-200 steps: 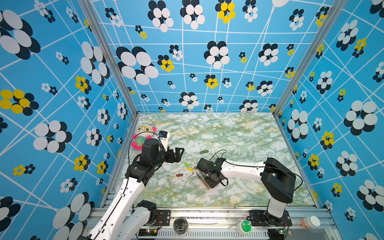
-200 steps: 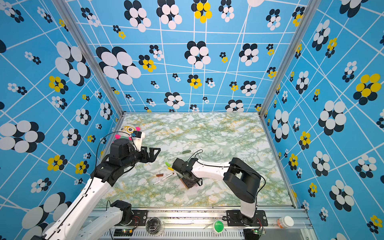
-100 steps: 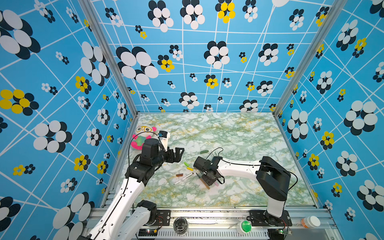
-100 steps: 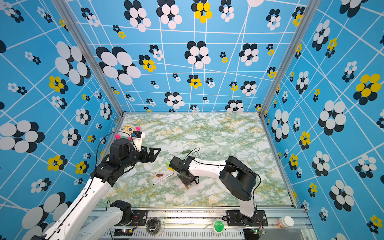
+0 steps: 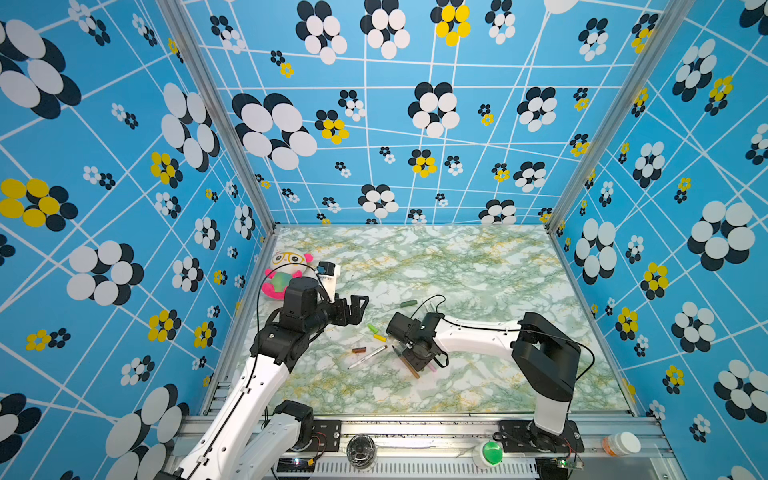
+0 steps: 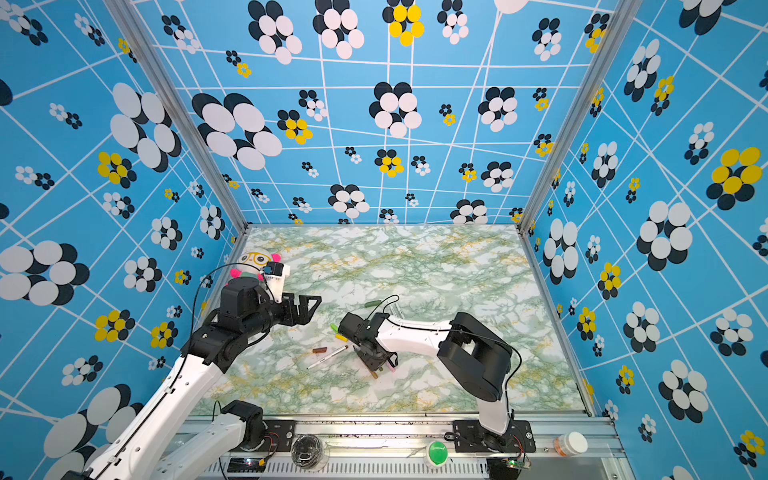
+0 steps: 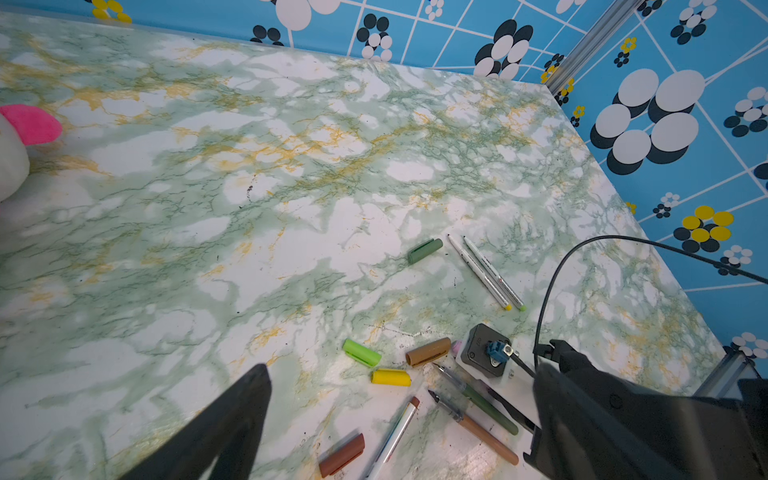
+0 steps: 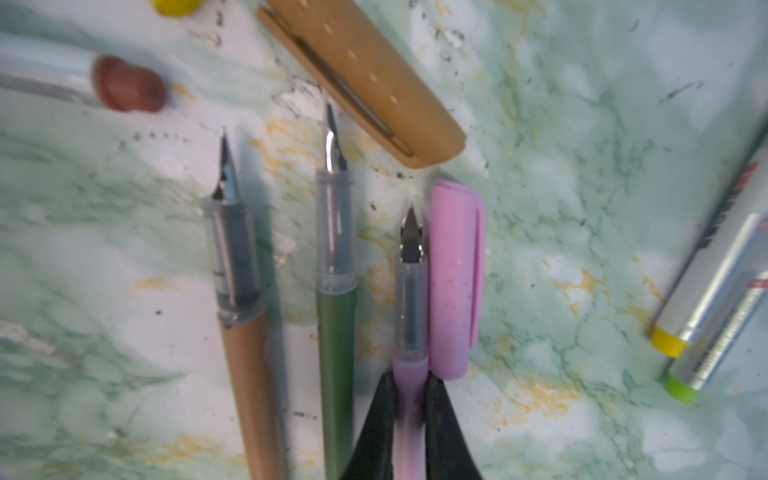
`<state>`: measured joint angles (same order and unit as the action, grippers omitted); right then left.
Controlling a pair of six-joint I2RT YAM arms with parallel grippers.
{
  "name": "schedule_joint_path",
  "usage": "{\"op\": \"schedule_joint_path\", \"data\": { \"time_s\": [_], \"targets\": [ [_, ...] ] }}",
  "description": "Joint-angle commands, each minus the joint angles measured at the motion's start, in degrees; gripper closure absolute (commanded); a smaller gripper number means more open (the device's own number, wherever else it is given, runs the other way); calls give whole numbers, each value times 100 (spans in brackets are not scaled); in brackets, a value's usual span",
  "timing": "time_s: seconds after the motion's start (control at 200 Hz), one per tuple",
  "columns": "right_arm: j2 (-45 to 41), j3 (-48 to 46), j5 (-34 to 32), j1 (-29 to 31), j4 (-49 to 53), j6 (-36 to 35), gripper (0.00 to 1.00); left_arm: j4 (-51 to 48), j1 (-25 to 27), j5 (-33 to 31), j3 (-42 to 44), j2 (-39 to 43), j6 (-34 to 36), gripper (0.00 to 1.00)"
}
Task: Insert the pens into the pen caps
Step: 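Lift the pink pen with the right gripper toward the left gripper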
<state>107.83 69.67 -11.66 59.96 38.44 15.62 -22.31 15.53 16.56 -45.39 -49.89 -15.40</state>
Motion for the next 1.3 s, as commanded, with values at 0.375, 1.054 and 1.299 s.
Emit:
{"op": "schedule_joint_path", "data": {
  "time_s": [0.375, 1.054, 1.299],
  "targets": [
    [-1732, -313, 380, -556, -255, 111, 90, 270, 93, 518, -67, 199, -302, 1],
    [-3427, -829, 2482, -2063, -2313, 1820, 91, 1536, 1493, 1368, -75, -453, -1083, 2],
    [-3709, -966, 3089, -2107, -2932, 2432, 91, 2456, 2053, 1377, 6, -1018, -1639, 5]
  ]
}}
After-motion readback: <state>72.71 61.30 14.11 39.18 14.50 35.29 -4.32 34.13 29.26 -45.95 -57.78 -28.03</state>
